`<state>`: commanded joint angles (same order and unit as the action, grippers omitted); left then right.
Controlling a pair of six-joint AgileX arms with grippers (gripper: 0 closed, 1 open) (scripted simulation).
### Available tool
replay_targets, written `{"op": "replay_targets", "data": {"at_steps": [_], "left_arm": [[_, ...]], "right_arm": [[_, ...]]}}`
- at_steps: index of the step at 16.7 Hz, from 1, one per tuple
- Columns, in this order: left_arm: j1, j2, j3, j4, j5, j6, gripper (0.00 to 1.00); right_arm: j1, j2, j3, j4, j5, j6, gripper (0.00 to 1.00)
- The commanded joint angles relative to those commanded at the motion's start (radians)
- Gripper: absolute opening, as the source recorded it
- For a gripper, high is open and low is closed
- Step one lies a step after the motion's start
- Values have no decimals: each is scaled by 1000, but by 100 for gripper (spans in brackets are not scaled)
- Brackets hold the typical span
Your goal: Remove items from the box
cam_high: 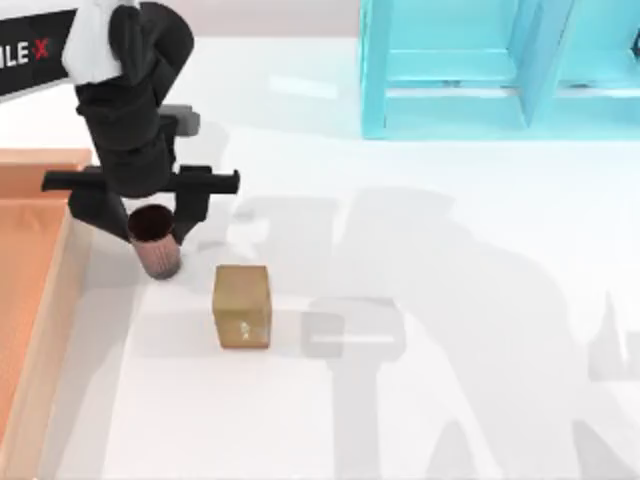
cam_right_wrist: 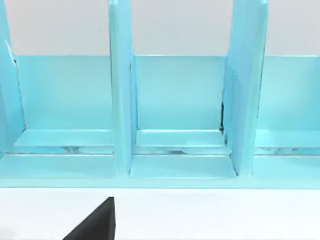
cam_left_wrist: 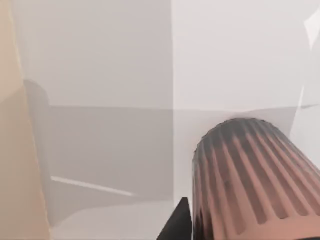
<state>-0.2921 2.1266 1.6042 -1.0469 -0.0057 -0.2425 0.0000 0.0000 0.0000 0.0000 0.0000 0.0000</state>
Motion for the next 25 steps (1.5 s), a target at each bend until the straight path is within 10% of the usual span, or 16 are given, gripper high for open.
{"op": "replay_targets", "data": {"at_steps": [10, 25], "left_arm": [[0, 0, 0, 0, 0, 0, 98], [-74, -106, 60, -162, 47, 60, 100]], "right_arm": [[0, 0, 0, 0, 0, 0, 100], [0, 0, 0, 0, 0, 0, 100]]}}
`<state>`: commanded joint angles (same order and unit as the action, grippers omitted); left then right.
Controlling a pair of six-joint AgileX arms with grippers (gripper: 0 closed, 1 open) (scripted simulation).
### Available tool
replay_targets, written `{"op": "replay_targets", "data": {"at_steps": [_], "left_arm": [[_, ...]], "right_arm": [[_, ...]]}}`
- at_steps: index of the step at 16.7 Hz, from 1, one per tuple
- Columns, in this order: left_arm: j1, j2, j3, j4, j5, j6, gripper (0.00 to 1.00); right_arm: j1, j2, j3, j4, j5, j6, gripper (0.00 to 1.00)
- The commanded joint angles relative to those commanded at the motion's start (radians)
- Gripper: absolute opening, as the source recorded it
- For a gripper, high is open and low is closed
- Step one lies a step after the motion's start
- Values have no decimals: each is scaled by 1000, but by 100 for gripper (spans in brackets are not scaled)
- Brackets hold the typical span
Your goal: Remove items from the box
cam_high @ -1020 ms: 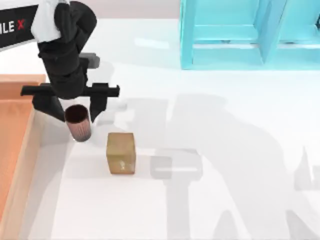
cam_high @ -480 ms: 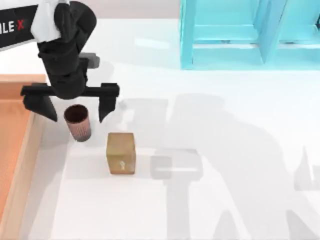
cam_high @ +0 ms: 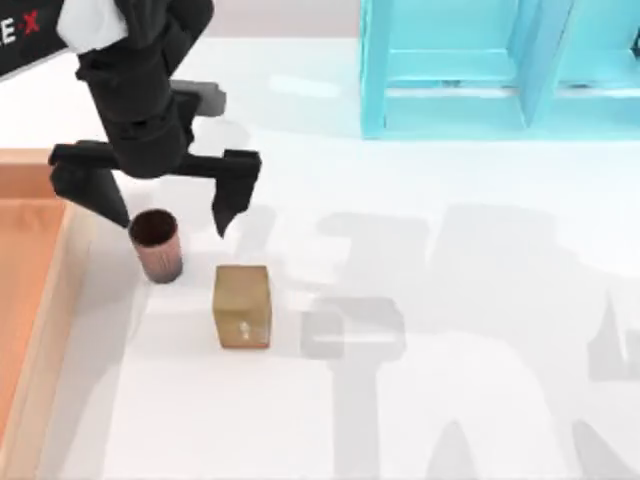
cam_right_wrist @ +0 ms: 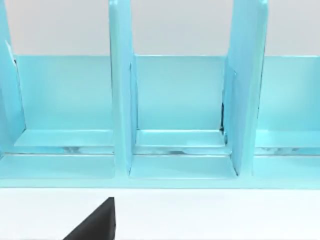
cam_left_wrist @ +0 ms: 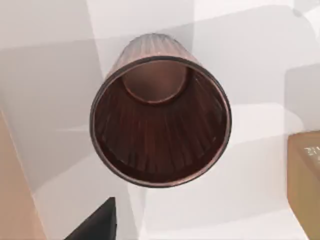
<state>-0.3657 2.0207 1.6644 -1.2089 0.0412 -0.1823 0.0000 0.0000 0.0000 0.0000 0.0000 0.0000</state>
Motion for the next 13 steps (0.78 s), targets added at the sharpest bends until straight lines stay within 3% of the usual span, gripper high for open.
{"op": "replay_targets", "data": {"at_steps": [6, 13], "left_arm": [[4, -17, 196, -225, -12, -17, 100], [69, 67, 278, -216, -47, -64, 100]], "right_arm": [[0, 0, 0, 0, 0, 0, 100], [0, 0, 0, 0, 0, 0, 100]]}}
